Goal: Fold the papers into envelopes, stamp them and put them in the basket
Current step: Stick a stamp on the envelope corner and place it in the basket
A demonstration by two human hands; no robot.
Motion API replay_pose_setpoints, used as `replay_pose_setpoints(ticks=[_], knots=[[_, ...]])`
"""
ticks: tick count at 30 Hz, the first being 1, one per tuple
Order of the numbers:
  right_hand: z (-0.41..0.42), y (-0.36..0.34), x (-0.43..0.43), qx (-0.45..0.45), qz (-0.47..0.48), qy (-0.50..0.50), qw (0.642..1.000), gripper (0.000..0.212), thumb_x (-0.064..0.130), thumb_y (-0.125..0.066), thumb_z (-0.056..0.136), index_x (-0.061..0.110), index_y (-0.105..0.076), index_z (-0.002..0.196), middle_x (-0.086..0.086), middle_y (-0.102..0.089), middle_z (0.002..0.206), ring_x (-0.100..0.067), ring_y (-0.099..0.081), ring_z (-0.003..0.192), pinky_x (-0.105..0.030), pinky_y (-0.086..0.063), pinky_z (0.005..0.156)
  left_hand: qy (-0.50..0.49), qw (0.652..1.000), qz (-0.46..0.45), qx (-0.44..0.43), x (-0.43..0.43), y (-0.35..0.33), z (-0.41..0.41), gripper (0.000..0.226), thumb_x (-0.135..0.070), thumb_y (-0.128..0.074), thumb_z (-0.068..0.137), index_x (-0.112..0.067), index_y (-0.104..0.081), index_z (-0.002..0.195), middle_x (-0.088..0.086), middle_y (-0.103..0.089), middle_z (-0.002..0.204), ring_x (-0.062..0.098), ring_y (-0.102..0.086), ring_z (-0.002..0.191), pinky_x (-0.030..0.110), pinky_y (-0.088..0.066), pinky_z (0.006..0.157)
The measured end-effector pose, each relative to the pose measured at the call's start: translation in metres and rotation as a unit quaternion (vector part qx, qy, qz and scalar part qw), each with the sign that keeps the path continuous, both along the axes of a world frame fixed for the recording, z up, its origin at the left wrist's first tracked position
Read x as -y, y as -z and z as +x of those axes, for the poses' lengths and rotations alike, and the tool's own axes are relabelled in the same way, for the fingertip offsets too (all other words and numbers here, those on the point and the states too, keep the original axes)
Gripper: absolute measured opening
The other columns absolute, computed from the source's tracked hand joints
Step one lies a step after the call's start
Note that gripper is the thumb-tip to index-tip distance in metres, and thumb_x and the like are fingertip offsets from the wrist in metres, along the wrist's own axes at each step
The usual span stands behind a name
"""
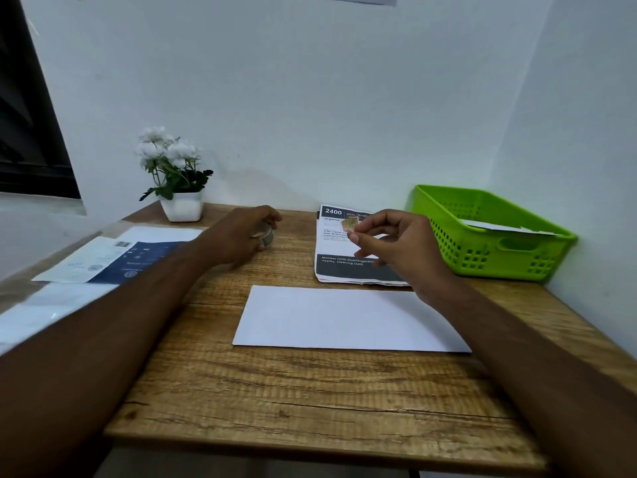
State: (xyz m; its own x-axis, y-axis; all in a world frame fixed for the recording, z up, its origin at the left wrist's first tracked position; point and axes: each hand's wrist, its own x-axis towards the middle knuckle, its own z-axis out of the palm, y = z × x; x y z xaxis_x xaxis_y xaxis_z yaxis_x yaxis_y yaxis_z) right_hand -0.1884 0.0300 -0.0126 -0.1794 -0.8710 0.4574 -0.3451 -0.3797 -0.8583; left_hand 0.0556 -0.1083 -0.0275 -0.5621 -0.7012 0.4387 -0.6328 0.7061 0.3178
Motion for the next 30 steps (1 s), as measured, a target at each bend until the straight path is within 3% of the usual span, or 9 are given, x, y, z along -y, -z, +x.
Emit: replay_pose_setpoints(ticks=[3, 7, 10, 13, 17, 19, 21, 25, 30], knots=[[0.001, 0.001, -0.001, 0.002, 0.013, -0.015, 1.0, 0.012, 0.007, -0.08, 0.077, 0.011, -0.07, 0.083, 0.0, -0.076, 0.082, -0.018, -0.071, 0.061, -0.023, -0.045, 0.047, -0.001, 1.0, -0.002, 0.012, 0.003, 0.001, -0.001, 0.049, 0.008, -0.065, 0.08, -0.009, -0.054, 0.124, 0.001, -0.063, 0.118, 0.007, -0.052, 0.104, -0.004, -0.033, 0.071], [0.001, 0.002, -0.001, -0.004, 0.029, -0.026, 0.999, 0.015, 0.006, -0.08, 0.077, 0.007, -0.073, 0.09, 0.001, -0.077, 0.089, -0.015, -0.069, 0.061, -0.023, -0.043, 0.047, -0.006, 0.999, 0.028, 0.024, 0.009, 0.004, -0.001, 0.049, 0.008, -0.059, 0.083, -0.013, -0.053, 0.127, -0.001, -0.059, 0.125, 0.006, -0.051, 0.109, -0.003, -0.034, 0.07], [0.0, 0.003, 0.0, -0.008, 0.041, -0.03, 0.999, 0.016, 0.006, -0.078, 0.078, 0.008, -0.074, 0.093, 0.003, -0.077, 0.095, -0.016, -0.07, 0.067, -0.023, -0.046, 0.05, -0.015, 0.998, 0.038, 0.039, 0.013, 0.007, -0.001, 0.052, 0.008, -0.058, 0.084, -0.017, -0.052, 0.129, 0.001, -0.058, 0.13, 0.008, -0.051, 0.114, 0.008, -0.034, 0.083], [0.0, 0.004, 0.0, 0.013, 0.053, -0.022, 0.998, 0.018, 0.02, -0.078, 0.08, 0.01, -0.076, 0.094, 0.0, -0.077, 0.093, -0.021, -0.072, 0.071, -0.022, -0.047, 0.049, -0.025, 0.998, 0.043, 0.047, 0.01, 0.008, -0.003, 0.058, 0.008, -0.058, 0.084, -0.017, -0.047, 0.135, 0.004, -0.055, 0.134, 0.017, -0.05, 0.123, 0.021, -0.033, 0.095], [-0.001, 0.003, 0.001, 0.032, 0.041, 0.0, 0.999, 0.019, 0.02, -0.08, 0.079, 0.008, -0.075, 0.093, -0.003, -0.077, 0.089, -0.021, -0.073, 0.066, -0.021, -0.048, 0.047, -0.005, 0.999, -0.005, 0.035, -0.001, 0.004, -0.01, 0.047, -0.009, -0.06, 0.089, -0.016, -0.047, 0.134, 0.003, -0.065, 0.113, 0.02, -0.056, 0.111, 0.047, -0.02, 0.115], [-0.003, 0.002, 0.001, 0.036, 0.029, 0.009, 0.999, 0.018, 0.018, -0.08, 0.079, 0.01, -0.075, 0.094, -0.004, -0.076, 0.083, -0.02, -0.072, 0.063, -0.021, -0.048, 0.046, 0.021, 0.998, -0.056, 0.014, -0.011, -0.001, -0.018, 0.042, -0.014, -0.064, 0.087, -0.016, -0.053, 0.128, 0.002, -0.064, 0.119, 0.019, -0.056, 0.112, 0.041, -0.029, 0.109], [-0.004, 0.001, 0.001, 0.034, 0.02, 0.013, 0.999, 0.018, 0.017, -0.079, 0.08, 0.011, -0.074, 0.096, -0.008, -0.073, 0.079, -0.018, -0.071, 0.06, -0.019, -0.045, 0.045, 0.058, 0.995, -0.081, -0.009, -0.026, -0.006, -0.032, 0.035, -0.015, -0.067, 0.085, -0.017, -0.061, 0.119, -0.001, -0.066, 0.116, 0.016, -0.058, 0.107, 0.028, -0.04, 0.091], [-0.006, 0.001, 0.002, 0.01, 0.011, 0.026, 1.0, 0.02, 0.017, -0.079, 0.08, 0.012, -0.075, 0.098, -0.007, -0.07, 0.075, -0.013, -0.066, 0.054, -0.017, -0.042, 0.044, 0.127, 0.986, -0.009, -0.111, -0.062, -0.013, -0.063, 0.02, -0.022, -0.067, 0.087, -0.015, -0.068, 0.106, -0.006, -0.07, 0.094, 0.004, -0.062, 0.085, 0.013, -0.045, 0.073], [-0.003, -0.003, -0.001, -0.006, -0.01, 0.011, 1.0, 0.025, 0.011, -0.08, 0.077, 0.007, -0.073, 0.101, -0.007, -0.071, 0.074, -0.006, -0.059, 0.047, -0.011, -0.041, 0.045, 0.11, 0.955, 0.096, -0.258, -0.079, -0.018, -0.083, 0.018, -0.024, -0.068, 0.087, -0.008, -0.073, 0.092, 0.002, -0.072, 0.075, 0.012, -0.067, 0.067, 0.025, -0.054, 0.067]])
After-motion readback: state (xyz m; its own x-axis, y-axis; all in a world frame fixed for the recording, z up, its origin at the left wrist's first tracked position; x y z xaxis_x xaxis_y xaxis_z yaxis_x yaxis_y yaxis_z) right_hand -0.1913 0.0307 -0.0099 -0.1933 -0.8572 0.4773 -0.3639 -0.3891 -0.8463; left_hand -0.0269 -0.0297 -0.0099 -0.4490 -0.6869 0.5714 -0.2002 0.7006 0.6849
